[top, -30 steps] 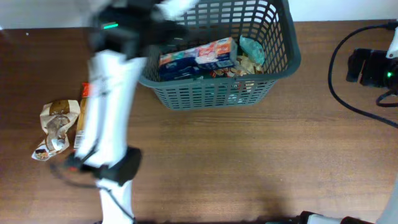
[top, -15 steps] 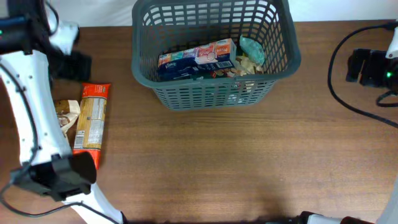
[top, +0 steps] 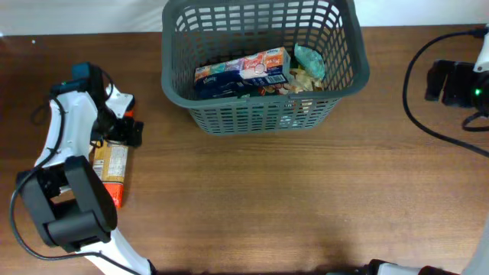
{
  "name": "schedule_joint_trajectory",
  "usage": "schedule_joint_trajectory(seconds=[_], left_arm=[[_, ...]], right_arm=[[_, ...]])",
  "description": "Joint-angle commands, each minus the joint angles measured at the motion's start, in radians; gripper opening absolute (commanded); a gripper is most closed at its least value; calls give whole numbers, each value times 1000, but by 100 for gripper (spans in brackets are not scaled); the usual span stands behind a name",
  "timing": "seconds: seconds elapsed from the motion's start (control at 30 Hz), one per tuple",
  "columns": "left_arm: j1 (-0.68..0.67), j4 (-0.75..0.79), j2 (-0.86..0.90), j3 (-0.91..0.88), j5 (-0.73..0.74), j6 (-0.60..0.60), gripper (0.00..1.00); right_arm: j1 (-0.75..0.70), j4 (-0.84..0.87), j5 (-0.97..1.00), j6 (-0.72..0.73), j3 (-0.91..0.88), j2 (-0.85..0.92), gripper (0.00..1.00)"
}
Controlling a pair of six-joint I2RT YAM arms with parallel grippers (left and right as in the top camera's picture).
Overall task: Pack container
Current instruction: 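Lower the left gripper onto the spaghetti packet and grasp it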
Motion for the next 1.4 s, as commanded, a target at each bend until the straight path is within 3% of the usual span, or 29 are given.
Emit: schedule_joint_trajectory(seconds=[0.0, 0.13, 0.33, 1.07, 1.2, 1.3, 1.37], left_arm=[[3, 58, -36, -80, -61, -6, 94], [7, 123, -35, -135, -150, -69, 95], [68, 154, -35, -148, -149, -134, 96], [111, 234, -27, -217, -30, -114, 96], [111, 237, 1, -217, -18, -113, 92], [111, 240, 40, -217, -16, -114, 76], [111, 245, 68, -217, -8, -114, 74]], right_arm=[[-6, 2, 5, 11, 0, 2, 99], [-6, 2, 5, 11, 0, 2, 99], [-6, 2, 5, 11, 0, 2, 99], [-6, 2, 6, 11, 0, 2, 99], [-6, 2, 5, 11, 0, 2, 99], [-6, 2, 5, 11, 0, 2, 99], [-6, 2, 5, 11, 0, 2, 99]])
